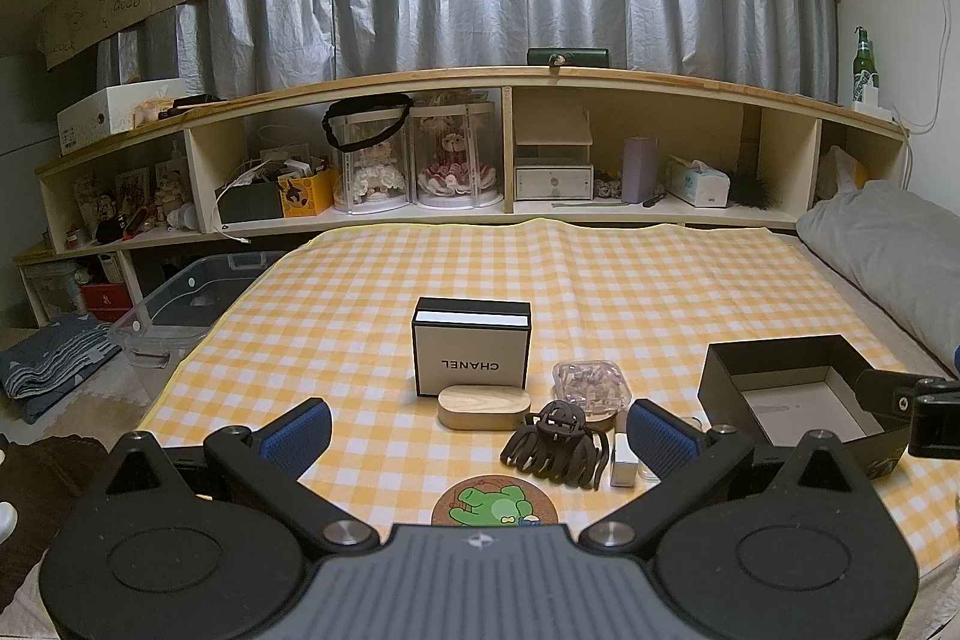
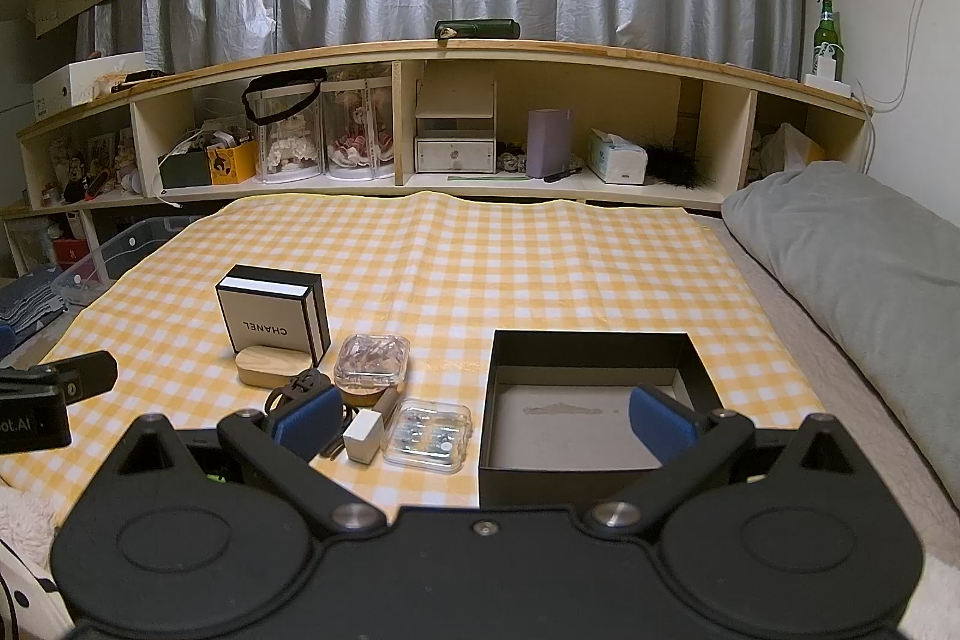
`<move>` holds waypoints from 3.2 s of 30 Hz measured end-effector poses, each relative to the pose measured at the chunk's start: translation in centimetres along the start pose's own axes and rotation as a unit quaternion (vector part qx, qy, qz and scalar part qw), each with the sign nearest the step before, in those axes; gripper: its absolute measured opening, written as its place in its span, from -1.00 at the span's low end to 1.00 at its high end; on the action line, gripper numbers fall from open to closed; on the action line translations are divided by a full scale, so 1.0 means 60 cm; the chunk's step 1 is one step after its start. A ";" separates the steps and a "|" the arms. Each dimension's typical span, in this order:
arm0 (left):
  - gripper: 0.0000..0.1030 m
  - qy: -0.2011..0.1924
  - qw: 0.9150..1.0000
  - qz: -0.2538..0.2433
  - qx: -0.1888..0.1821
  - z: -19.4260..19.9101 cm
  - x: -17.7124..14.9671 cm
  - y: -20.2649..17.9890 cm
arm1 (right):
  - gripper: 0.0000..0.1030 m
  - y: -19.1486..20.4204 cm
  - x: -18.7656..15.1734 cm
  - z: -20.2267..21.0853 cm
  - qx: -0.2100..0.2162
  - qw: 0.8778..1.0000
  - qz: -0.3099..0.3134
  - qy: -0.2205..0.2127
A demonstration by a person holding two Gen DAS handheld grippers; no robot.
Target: Organize rigid objects
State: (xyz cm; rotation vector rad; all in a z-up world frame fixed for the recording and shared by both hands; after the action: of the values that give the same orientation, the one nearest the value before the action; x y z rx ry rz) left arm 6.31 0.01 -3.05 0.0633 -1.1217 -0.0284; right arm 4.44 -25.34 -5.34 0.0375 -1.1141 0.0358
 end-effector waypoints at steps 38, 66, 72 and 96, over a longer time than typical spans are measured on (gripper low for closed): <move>1.00 0.000 1.000 0.000 0.000 0.000 0.000 0.000 | 1.00 -0.037 0.044 0.006 -0.003 0.998 -0.022 -0.054; 1.00 -0.035 0.999 -0.025 -0.012 -0.040 0.075 -0.019 | 0.08 -0.309 -0.032 -0.251 -0.092 0.975 -0.103 0.171; 1.00 -0.019 0.999 -0.042 -0.027 -0.077 0.096 -0.025 | -0.29 -0.319 -0.067 -0.269 -0.100 0.964 -0.102 0.224; 1.00 0.104 0.984 0.129 -0.060 -0.441 0.108 0.092 | -0.90 -0.312 -0.079 -0.275 -0.090 0.957 -0.071 0.266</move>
State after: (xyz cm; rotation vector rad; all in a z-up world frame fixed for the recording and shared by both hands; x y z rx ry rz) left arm 32.92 6.11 -8.30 -0.1841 -0.9101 0.1402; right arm 18.06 -43.28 -17.10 -0.0545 -0.5698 -0.1759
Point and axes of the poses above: each gripper's, at about its wrist camera, not at the fingertips, and z roughly against the way its jaws point, y to its left, x to its top, the point moved 7 cm from there along -z, roughly the way its jaws point, and after that the axes turned 2 degrees about x, right-handed, at the moved point
